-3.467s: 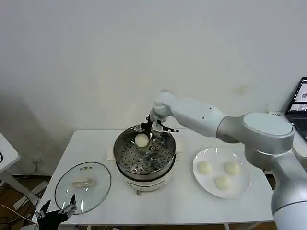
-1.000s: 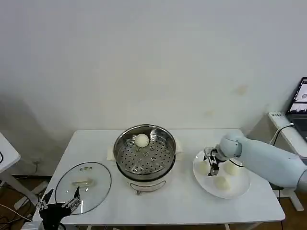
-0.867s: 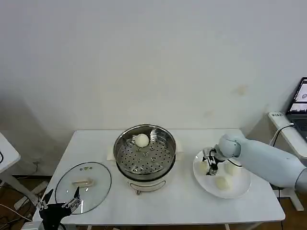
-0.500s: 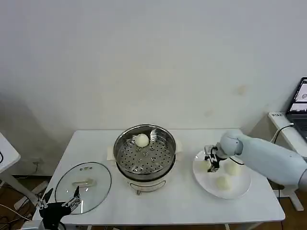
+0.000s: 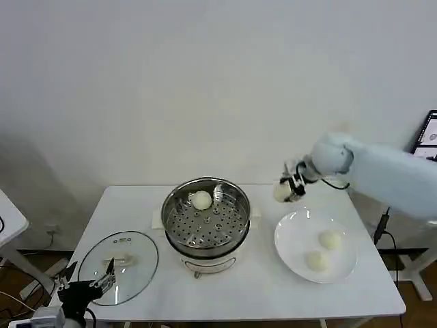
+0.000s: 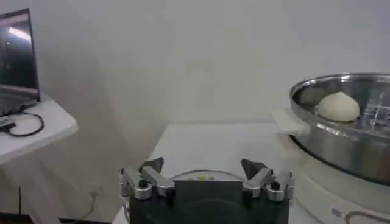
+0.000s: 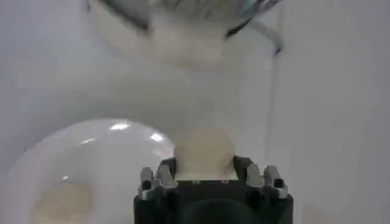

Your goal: Take steamed baozi put them in steamer then cover it.

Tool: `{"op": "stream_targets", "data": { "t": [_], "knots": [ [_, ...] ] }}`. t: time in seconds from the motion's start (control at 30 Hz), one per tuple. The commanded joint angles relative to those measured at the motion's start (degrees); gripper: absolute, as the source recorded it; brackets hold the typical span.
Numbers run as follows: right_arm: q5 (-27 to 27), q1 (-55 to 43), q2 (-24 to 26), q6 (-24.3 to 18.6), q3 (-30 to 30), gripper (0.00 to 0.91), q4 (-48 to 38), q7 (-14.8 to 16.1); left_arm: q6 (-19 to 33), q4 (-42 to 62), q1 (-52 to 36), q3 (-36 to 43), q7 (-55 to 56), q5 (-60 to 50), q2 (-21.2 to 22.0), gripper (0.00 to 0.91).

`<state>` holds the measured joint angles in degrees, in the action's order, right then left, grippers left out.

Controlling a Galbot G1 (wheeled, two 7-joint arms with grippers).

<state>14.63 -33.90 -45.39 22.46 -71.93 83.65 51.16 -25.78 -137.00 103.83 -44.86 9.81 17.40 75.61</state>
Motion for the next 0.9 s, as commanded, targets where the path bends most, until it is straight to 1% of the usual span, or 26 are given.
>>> {"op": "stream_targets", "data": {
  "t": [0.03,0.07,0.1,0.13,0.2,0.27,0.3,0.33,0.43,0.53,0.67,0.77,0.9],
  "knots": [
    [15.4,-15.7,-10.3,6.4,-5.8,0.635,6.3,-2.2,0.0,0.1,-1.3,0.0,0.1,0.0,0.0,0.907],
    [17.7,-14.7,-12.3,7.8,-5.7,0.635,6.9,-2.8,0.0,0.3,-1.5,-0.2,0.1,0.0,-0.1,0.907],
    [19.2,-14.0,-13.8,8.5,-5.6,0.635,7.1,-4.1,0.0,0.3,-1.6,-0.3,0.1,0.0,-0.2,0.907],
    [21.2,-12.7,-16.1,10.2,-5.3,0.635,7.4,-5.1,0.0,0.4,-1.7,-0.6,0.1,0.0,-0.3,0.907],
    [24.4,-11.0,-19.1,11.8,-4.9,0.635,7.1,-6.3,0.0,0.6,-1.8,-1.3,0.0,0.1,-0.5,0.907],
    [28.9,-8.9,-22.5,15.0,-4.6,0.635,6.2,-9.3,0.0,0.8,-2.0,-2.6,-0.1,0.1,-0.6,0.907],
    [29.6,-8.7,-23.3,15.2,-4.6,0.635,6.1,-9.3,0.0,0.8,-1.9,-3.0,-0.1,0.2,-0.7,0.907],
    [32.3,-7.4,-25.5,16.9,-5.1,0.635,5.5,-11.2,0.0,0.7,-1.9,-3.5,-0.2,0.4,-0.7,0.907],
    [34.5,-5.4,-28.4,18.7,-5.3,0.635,3.5,-12.2,0.0,0.6,-1.8,-4.3,-0.1,0.8,-0.7,0.907],
    [34.4,-3.4,-31.2,19.2,-5.6,0.635,-0.2,-12.9,0.1,0.6,-2.1,-4.6,-0.3,0.8,-0.5,0.907],
    [30.8,-0.6,-33.9,19.2,-5.9,0.635,-4.6,-12.3,0.2,0.6,-2.1,-4.8,-0.3,0.8,-0.2,0.907],
    [29.8,0.7,-34.7,19.2,-5.9,0.645,-7.0,-12.2,0.2,0.5,-1.8,-5.0,-0.4,0.8,-0.2,0.907],
    [28.8,2.4,-35.5,19.1,-5.3,0.635,-8.9,-11.8,0.2,0.3,-1.5,-5.1,-0.6,0.7,-0.2,0.907]
  ]
}}
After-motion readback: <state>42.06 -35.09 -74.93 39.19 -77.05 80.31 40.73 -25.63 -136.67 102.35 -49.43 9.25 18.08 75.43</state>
